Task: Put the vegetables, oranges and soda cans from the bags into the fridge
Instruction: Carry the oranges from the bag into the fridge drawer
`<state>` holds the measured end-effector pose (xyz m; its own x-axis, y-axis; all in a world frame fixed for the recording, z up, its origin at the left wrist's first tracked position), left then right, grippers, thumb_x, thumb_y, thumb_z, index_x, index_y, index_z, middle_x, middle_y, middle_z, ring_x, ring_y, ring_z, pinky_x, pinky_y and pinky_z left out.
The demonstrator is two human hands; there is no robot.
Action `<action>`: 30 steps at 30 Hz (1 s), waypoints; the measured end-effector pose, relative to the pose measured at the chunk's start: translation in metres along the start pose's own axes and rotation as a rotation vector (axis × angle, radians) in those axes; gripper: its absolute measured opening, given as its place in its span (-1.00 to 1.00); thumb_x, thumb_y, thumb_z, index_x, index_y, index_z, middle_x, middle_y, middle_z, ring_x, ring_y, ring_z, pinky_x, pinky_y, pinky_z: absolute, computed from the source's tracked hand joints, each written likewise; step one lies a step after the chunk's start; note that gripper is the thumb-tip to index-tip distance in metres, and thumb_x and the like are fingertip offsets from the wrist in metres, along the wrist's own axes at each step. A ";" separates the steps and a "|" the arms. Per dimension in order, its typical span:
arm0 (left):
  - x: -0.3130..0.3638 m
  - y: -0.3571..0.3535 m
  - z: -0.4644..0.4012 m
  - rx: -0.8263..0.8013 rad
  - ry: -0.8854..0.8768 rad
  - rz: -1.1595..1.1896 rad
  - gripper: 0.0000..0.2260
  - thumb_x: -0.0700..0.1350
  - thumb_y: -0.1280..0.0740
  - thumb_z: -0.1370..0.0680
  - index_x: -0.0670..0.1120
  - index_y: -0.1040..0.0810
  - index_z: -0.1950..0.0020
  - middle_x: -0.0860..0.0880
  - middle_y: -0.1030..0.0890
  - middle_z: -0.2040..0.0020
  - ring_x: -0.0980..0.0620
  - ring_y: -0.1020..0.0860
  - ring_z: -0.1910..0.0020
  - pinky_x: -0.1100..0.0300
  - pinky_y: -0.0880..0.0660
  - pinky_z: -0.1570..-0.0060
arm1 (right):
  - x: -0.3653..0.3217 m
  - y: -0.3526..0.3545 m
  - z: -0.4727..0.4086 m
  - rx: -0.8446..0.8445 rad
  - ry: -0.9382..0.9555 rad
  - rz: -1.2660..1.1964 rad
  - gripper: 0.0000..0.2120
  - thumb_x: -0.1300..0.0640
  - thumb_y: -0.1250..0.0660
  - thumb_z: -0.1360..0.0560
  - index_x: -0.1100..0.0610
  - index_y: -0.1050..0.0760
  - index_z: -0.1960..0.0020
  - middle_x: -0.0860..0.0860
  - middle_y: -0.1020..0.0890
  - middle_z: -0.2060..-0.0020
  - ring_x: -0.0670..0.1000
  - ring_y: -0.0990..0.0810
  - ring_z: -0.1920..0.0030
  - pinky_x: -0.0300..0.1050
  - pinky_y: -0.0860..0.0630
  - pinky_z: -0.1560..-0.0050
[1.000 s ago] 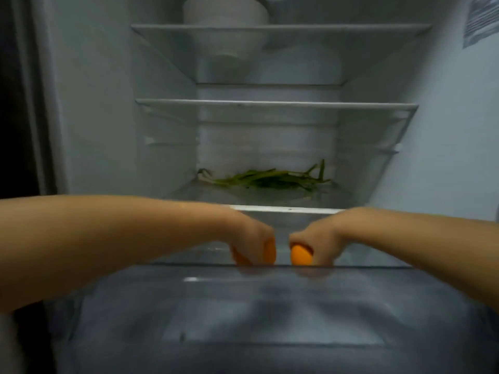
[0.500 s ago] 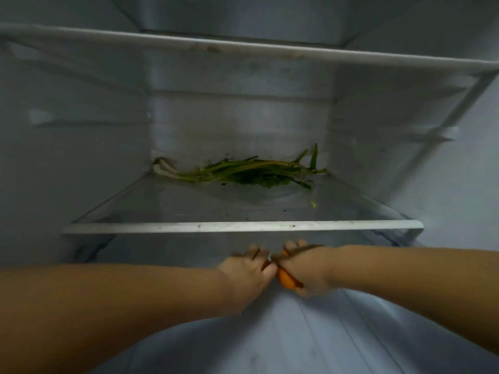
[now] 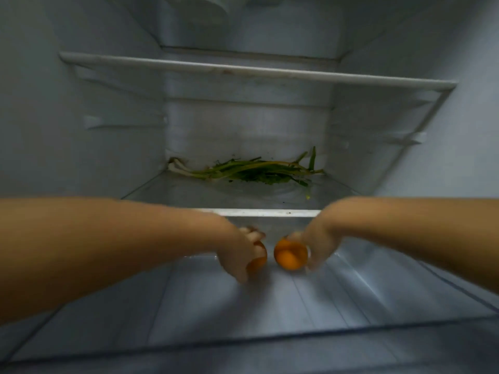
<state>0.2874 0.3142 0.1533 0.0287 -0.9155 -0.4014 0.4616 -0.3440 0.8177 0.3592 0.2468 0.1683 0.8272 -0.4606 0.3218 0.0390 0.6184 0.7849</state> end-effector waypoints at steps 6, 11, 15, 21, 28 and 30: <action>-0.018 0.036 0.099 -0.022 0.189 0.479 -0.77 -0.09 -0.15 -0.62 -0.13 -0.46 -0.22 -0.19 -0.56 -0.18 -0.03 -0.53 -0.01 0.09 -0.51 0.01 | -0.006 0.028 0.085 0.106 -0.039 -0.189 -0.51 -0.03 -0.23 -0.57 0.13 -0.27 -0.44 0.15 -0.51 -0.24 0.09 -0.54 -0.13 0.02 -0.49 -0.06; -0.018 0.097 0.219 0.704 0.437 0.408 -0.77 -0.09 -0.18 -0.57 -0.18 -0.57 -0.01 -0.11 -0.57 0.13 -0.08 -0.47 0.17 0.12 -0.41 0.13 | -0.053 0.077 0.192 0.852 0.087 -0.076 -0.71 0.06 -0.17 -0.54 0.20 -0.54 -0.09 0.17 -0.63 0.02 0.17 -0.59 0.05 -0.13 -0.48 0.11; 0.021 0.059 0.324 1.252 0.546 0.653 -0.87 -0.13 -0.22 -0.54 -0.15 -0.52 0.12 -0.04 -0.50 0.23 -0.06 -0.45 0.19 0.16 -0.32 0.20 | -0.102 0.037 0.269 1.236 0.205 -0.212 -0.73 0.03 -0.13 -0.55 0.13 -0.43 -0.17 0.14 -0.52 -0.12 0.22 -0.53 -0.09 -0.02 -0.40 0.11; 0.097 -0.052 0.431 1.203 0.647 0.639 -0.79 -0.01 -0.16 -0.45 -0.09 -0.52 0.16 0.03 -0.49 0.28 -0.11 -0.51 0.22 0.01 -0.49 0.18 | -0.215 -0.042 0.310 1.245 0.532 -0.398 -0.72 -0.02 -0.15 -0.56 0.05 -0.42 -0.21 0.05 -0.52 -0.12 0.16 -0.53 -0.10 0.01 -0.44 0.03; 0.193 -0.252 0.575 0.901 0.991 0.739 -0.88 -0.09 -0.23 -0.53 -0.08 -0.54 0.09 0.00 -0.56 0.18 -0.06 -0.52 0.16 0.03 -0.48 0.16 | -0.425 -0.180 0.358 1.040 0.868 -0.474 -0.72 0.00 -0.18 -0.54 0.03 -0.44 -0.21 0.02 -0.52 -0.13 0.13 -0.55 -0.10 -0.02 -0.46 0.02; 0.227 -0.318 0.629 0.795 1.097 0.779 -0.88 -0.08 -0.22 -0.54 -0.06 -0.53 0.05 0.04 -0.53 0.17 -0.04 -0.51 0.14 0.05 -0.49 0.15 | -0.497 -0.225 0.382 0.957 0.941 -0.423 -0.71 0.00 -0.16 -0.55 0.03 -0.42 -0.25 0.01 -0.50 -0.16 0.12 -0.54 -0.10 -0.06 -0.41 0.08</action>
<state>-0.4105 0.0848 0.0614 0.8004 -0.4416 0.4053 -0.5339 -0.2177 0.8171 -0.2750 0.0933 0.0345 0.9240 0.3277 -0.1970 0.2994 -0.2994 0.9059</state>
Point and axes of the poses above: each hand's wrist, its own z-axis away from the middle knuckle, its own y-axis out of the back of the hand, x = y × z, the point moved 10 cm from there along -z, towards the middle knuckle
